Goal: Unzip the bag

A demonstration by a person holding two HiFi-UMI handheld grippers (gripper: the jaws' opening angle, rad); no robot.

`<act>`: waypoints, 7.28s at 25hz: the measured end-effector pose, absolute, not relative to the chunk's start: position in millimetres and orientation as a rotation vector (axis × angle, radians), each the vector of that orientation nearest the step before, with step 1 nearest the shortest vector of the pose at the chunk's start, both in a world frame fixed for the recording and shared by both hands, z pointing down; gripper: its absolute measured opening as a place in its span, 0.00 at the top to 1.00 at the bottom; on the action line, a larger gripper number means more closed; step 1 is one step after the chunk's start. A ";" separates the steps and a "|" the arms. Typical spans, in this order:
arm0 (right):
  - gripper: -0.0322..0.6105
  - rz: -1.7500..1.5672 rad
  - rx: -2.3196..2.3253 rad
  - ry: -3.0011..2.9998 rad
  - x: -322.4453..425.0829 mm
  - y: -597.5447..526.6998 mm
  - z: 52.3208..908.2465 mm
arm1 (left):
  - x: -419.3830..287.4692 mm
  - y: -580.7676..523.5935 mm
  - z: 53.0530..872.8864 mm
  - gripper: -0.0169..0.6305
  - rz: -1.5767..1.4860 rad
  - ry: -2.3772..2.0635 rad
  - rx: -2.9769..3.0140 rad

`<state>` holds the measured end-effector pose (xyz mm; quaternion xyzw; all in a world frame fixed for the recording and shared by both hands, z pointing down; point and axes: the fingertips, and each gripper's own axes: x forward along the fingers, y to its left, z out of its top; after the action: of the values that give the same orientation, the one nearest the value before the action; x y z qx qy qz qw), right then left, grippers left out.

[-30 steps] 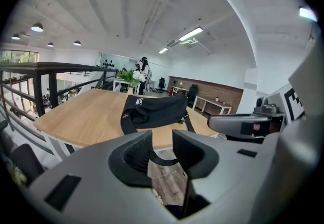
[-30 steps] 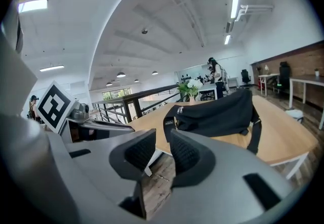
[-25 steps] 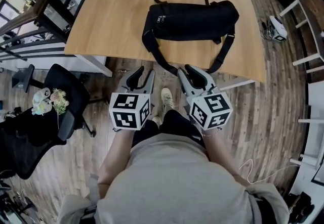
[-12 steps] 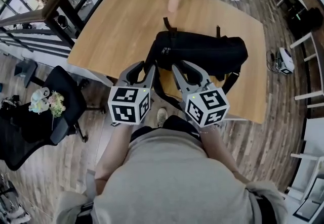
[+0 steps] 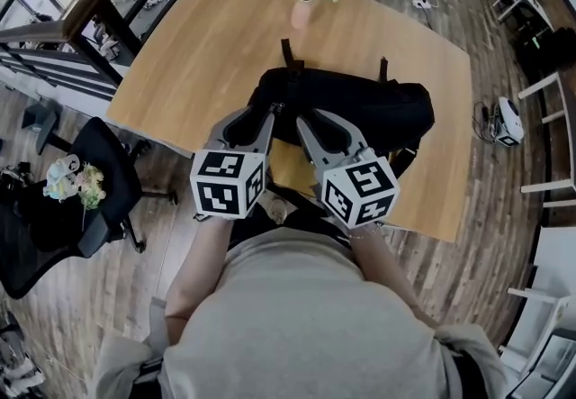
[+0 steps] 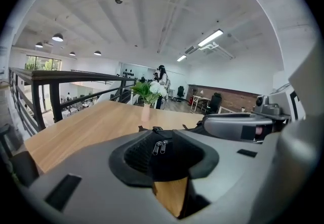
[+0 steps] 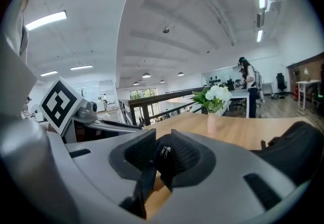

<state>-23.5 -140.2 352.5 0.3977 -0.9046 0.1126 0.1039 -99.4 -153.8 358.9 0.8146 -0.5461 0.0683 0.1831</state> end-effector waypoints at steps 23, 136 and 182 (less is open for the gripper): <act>0.80 0.378 1.303 -2.518 -25.4 -157.4 378.8 | -108.8 -177.8 393.8 0.78 0.324 -1.392 2.294; 0.94 0.195 1.274 -2.197 -37.3 -179.3 413.5 | -107.9 -190.6 433.9 0.89 0.333 -0.902 2.376; 0.94 0.296 1.230 -2.469 120.1 -200.7 393.3 | -116.2 -189.6 437.3 0.89 0.400 -1.767 1.991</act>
<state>120.1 -200.7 393.3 0.4360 -0.8749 0.1048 0.1828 -116.2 -189.6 437.3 0.7210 -0.6399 0.1449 0.2229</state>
